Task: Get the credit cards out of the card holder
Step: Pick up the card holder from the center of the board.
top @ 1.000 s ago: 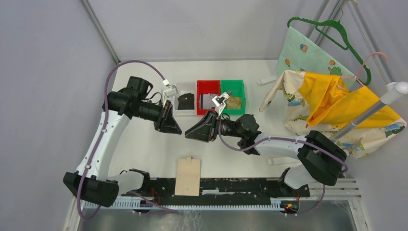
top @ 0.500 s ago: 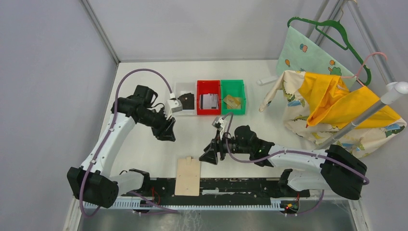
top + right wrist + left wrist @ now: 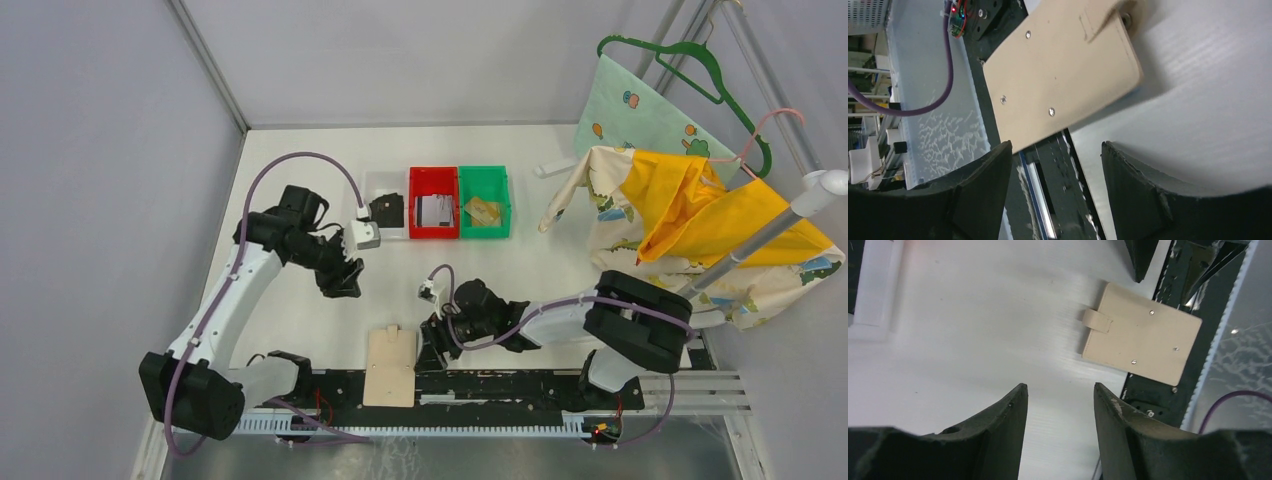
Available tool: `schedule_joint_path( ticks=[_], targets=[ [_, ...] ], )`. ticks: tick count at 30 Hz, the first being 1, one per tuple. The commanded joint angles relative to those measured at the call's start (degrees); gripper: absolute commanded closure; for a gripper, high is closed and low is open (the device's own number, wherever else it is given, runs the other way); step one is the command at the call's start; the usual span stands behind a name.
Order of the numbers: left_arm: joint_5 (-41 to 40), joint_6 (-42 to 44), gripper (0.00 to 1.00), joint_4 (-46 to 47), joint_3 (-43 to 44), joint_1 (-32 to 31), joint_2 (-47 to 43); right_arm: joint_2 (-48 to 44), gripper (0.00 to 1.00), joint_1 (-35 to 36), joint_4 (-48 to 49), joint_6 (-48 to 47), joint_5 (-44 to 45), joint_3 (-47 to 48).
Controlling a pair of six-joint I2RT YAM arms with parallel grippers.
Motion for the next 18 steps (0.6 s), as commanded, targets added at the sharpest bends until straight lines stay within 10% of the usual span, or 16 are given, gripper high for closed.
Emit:
schedule_joint_path(
  ticks=[1,10,18],
  targets=[
    [-2.55,13.71,0.43,3.3,-4.72,-0.33,-5.02,6.92,0.29,1.75,-0.38,1.98,-2.81,4.59],
    [-8.96,39.74,0.43,12.23,-21.42,-0.41,-15.59,11.41,0.4,2.85,-11.49,-0.41,6.73,12.16],
    [0.77,71.81,0.36,15.82,-39.41,-0.81,-36.56,13.34,0.54,-0.05,-10.23,0.9,10.87,13.25]
  ],
)
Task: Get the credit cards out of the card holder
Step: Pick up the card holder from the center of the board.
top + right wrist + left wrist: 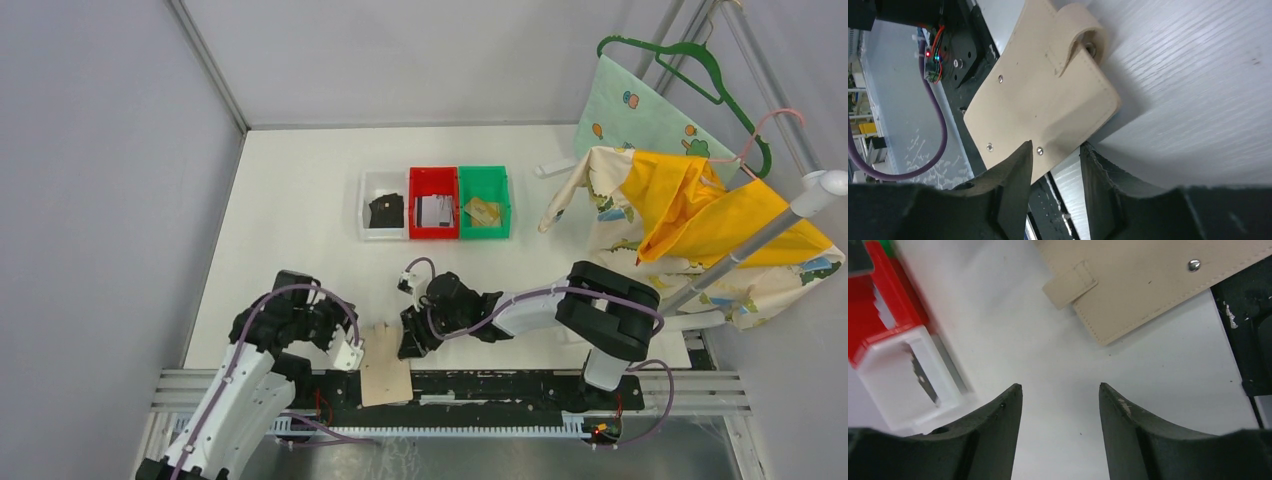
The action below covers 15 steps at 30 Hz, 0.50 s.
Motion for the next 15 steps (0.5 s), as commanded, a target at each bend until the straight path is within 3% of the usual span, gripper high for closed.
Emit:
schedule_joint_path(
  ticks=[1,9,15],
  targets=[
    [8.9,23.75,0.35,3.35,-5.83,-0.28,-6.83,2.56,0.56,-2.87,-2.54,0.12,5.66,-0.72],
    [11.02,43.05,0.29,-4.11,-12.03,-0.29,-5.39,4.05,0.74,-4.68,0.93,0.04,5.19,0.82],
    [13.4,53.09,0.27,-0.77,-14.5,-2.05,0.79,7.15,0.77,-4.85,6.96,3.21,-0.9,1.93]
  ],
)
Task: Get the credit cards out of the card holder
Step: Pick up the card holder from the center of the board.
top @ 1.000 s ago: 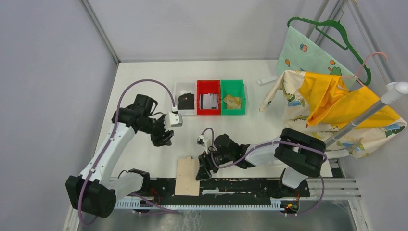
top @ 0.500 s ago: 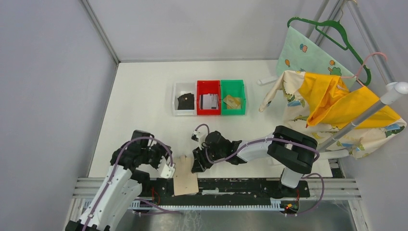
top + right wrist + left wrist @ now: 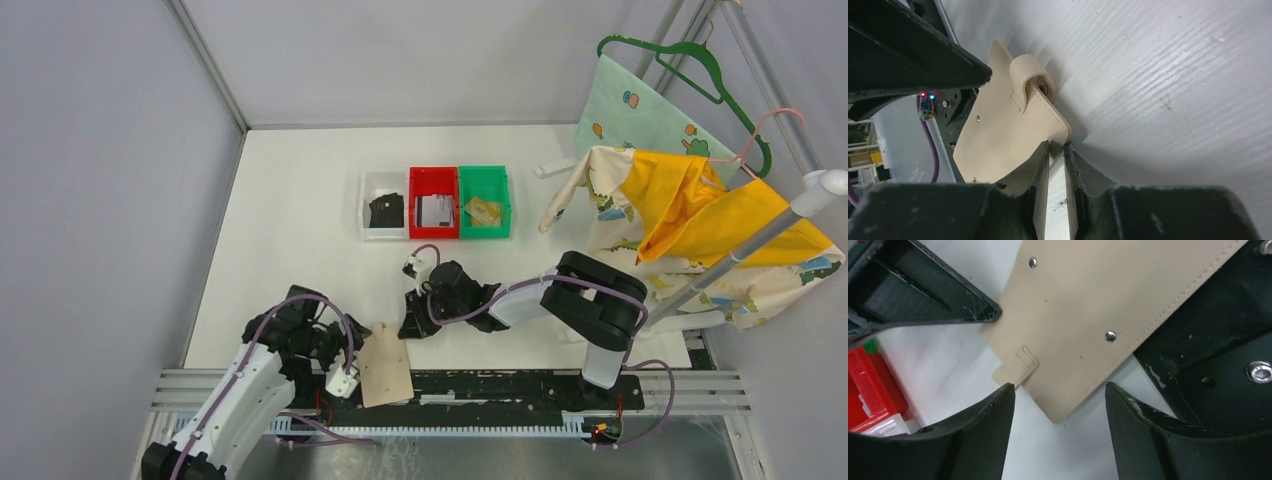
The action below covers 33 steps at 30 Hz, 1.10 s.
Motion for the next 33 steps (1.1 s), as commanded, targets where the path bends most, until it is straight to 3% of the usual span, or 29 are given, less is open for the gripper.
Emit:
schedule_joint_path(
  ticks=[1,7,10,12,14,17,23,28,30,33],
  targets=[
    [1.65,35.92,0.27,1.78,-2.75,-1.01,6.7,3.73,0.79,-0.29,3.23,2.27,-3.0,0.96],
    [3.04,35.79,0.33,8.33,-5.27,-2.06,10.58,7.92,0.96,-2.43,3.04,3.05,-5.49,8.15],
    [3.11,33.28,0.46,13.22,-6.44,-2.2,11.39,11.08,0.98,-4.1,1.27,1.63,-7.32,14.0],
    [2.25,29.62,0.64,17.01,-6.51,-2.4,13.0,12.71,0.96,-5.19,-2.55,-0.94,-7.64,18.28],
    [1.27,25.57,0.79,19.31,-5.64,-2.44,14.22,13.42,0.87,-6.19,-5.74,-3.74,-8.01,21.38],
    [1.22,19.19,0.91,21.22,-3.71,-2.4,13.97,11.88,0.71,-7.56,-7.24,-7.42,-7.91,21.99],
    [3.32,10.11,0.98,21.33,-2.29,-2.38,8.98,1.45,0.44,-9.6,-11.68,-19.87,-2.27,18.31],
    [4.27,2.85,0.98,20.44,-1.38,-2.5,3.55,-11.91,0.2,-10.33,-9.21,-33.96,2.26,7.73],
    [5.1,0.35,0.98,19.77,-0.41,-2.54,2.39,-16.5,0.02,-10.26,-6.31,-38.95,2.41,2.58],
    [5.92,-3.12,0.98,18.76,1.41,-2.64,2.2,-21.67,0.02,-9.81,-0.69,-43.23,1.53,-4.41]
  ],
)
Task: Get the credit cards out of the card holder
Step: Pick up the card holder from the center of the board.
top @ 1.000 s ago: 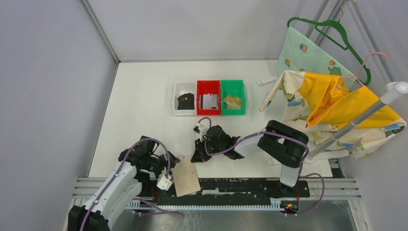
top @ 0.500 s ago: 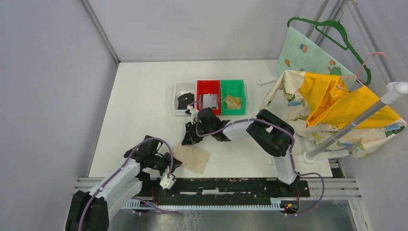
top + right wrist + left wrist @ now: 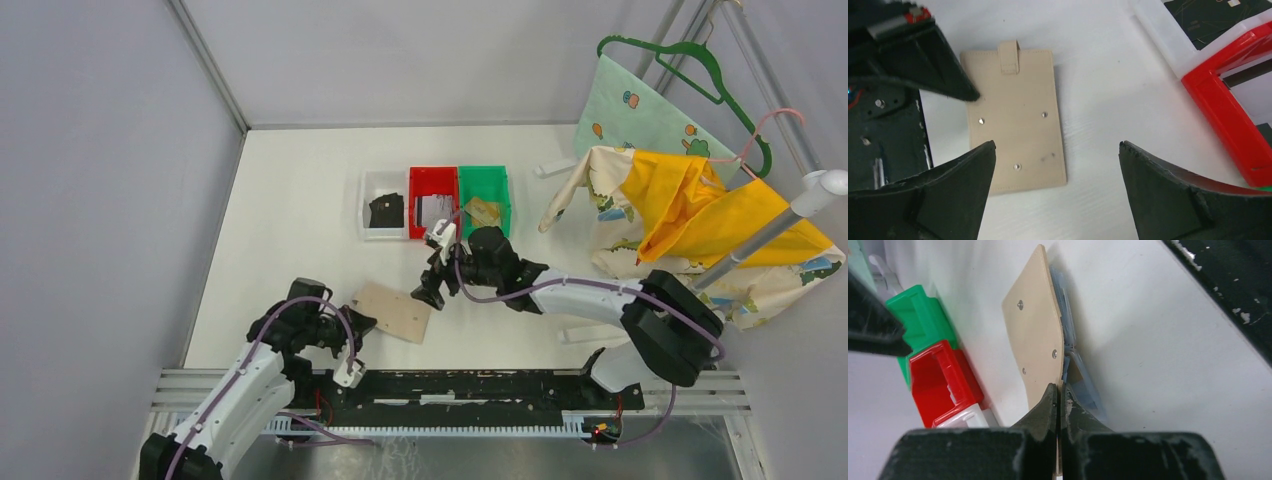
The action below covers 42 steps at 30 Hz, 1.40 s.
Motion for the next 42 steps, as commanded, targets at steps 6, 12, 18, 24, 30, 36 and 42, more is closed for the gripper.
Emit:
schedule_joint_path(
  ticks=[6,12,18,24,30,36,42],
  targets=[
    [2.36,-8.58,0.98,-4.16,7.94,-0.38,2.87,-9.05,0.02,6.03,12.42,-20.01,1.53,-13.17],
    [2.98,-16.23,0.98,-7.44,13.8,-1.17,8.94,-9.05,0.02,10.95,17.73,-21.77,4.92,-14.47],
    [4.96,-21.26,0.98,-7.97,17.83,-1.5,13.89,-5.85,0.02,16.54,21.93,-23.76,11.2,-14.61],
    [4.5,-22.82,0.98,-7.97,18.63,-1.62,14.6,-4.37,0.02,20.43,22.76,-26.41,12.48,-14.88],
    [4.19,-23.38,0.98,-7.96,19.1,-1.67,14.7,-1.63,0.02,21.94,23.18,-25.98,12.71,-15.45],
    [4.11,-24.66,0.98,-7.97,19.59,-1.71,14.7,2.22,0.02,23.15,24.41,-27.47,16.76,-15.3],
    [4.21,-26.06,0.98,-8.08,20.1,-1.65,14.03,5.67,0.03,23.96,27.33,-32.86,27.96,-13.9]
  ],
)
